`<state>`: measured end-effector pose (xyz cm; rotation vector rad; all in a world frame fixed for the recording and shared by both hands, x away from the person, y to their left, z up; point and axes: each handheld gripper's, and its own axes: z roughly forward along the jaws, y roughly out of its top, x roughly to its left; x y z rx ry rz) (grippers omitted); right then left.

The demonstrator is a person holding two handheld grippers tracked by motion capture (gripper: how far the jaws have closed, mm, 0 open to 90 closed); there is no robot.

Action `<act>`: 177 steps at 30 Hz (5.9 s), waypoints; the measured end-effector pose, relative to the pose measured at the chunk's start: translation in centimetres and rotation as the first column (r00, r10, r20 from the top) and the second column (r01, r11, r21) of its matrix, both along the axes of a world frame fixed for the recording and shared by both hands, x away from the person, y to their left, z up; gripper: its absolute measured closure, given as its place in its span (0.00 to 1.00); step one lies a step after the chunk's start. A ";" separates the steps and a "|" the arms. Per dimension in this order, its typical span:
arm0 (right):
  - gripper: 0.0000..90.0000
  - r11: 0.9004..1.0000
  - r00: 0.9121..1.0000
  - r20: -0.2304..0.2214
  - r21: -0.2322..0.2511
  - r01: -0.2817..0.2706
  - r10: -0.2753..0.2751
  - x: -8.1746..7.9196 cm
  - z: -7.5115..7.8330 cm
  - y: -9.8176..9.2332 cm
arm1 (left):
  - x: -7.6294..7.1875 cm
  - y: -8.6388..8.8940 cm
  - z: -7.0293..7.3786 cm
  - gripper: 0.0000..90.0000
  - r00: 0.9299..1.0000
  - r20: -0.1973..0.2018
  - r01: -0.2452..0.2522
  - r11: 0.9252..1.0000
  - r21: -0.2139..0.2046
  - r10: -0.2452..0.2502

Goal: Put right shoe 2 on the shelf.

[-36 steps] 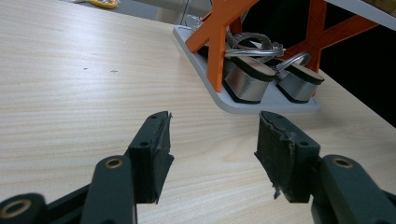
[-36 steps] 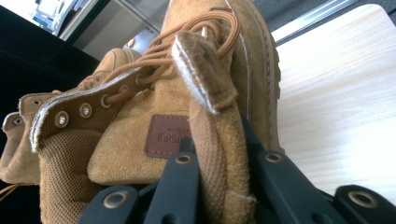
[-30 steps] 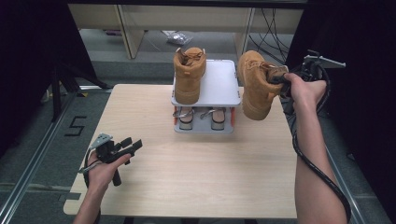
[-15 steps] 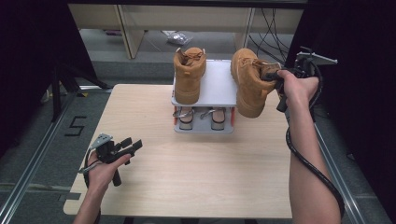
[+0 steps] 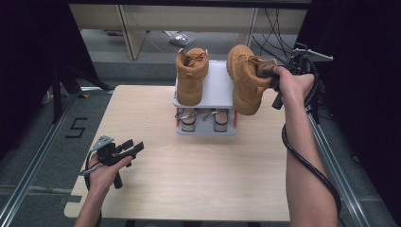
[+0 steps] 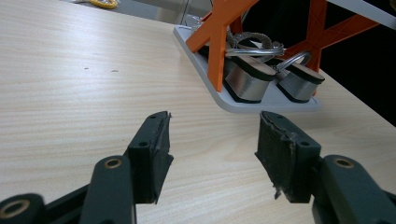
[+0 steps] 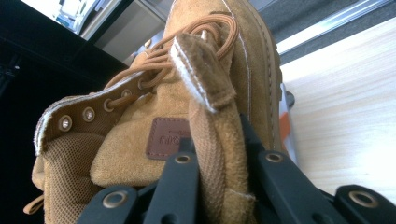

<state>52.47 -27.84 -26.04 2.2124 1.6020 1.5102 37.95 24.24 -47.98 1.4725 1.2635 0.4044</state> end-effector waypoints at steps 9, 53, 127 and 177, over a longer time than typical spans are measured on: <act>0.92 1.000 1.000 -0.004 0.000 -0.005 0.005 0.7 0.2 1.1 | 0.0 0.1 0.0 0.48 1.000 -0.006 -0.002 1.000 0.000 0.002; 0.80 0.994 0.996 0.079 -0.104 -0.019 0.027 3.7 0.0 6.3 | 0.0 0.4 -0.3 0.48 1.000 -0.008 -0.002 1.000 0.000 0.002; 1.00 0.946 0.962 0.102 -0.233 -0.226 0.255 -5.3 -6.8 6.0 | -0.4 0.5 -0.1 0.50 1.000 0.001 -0.007 1.000 -0.001 0.007; 0.71 0.928 0.951 0.206 -0.343 -0.149 0.229 -8.1 -10.2 2.7 | -0.5 0.2 -0.5 0.50 1.000 0.004 -0.010 1.000 0.023 0.010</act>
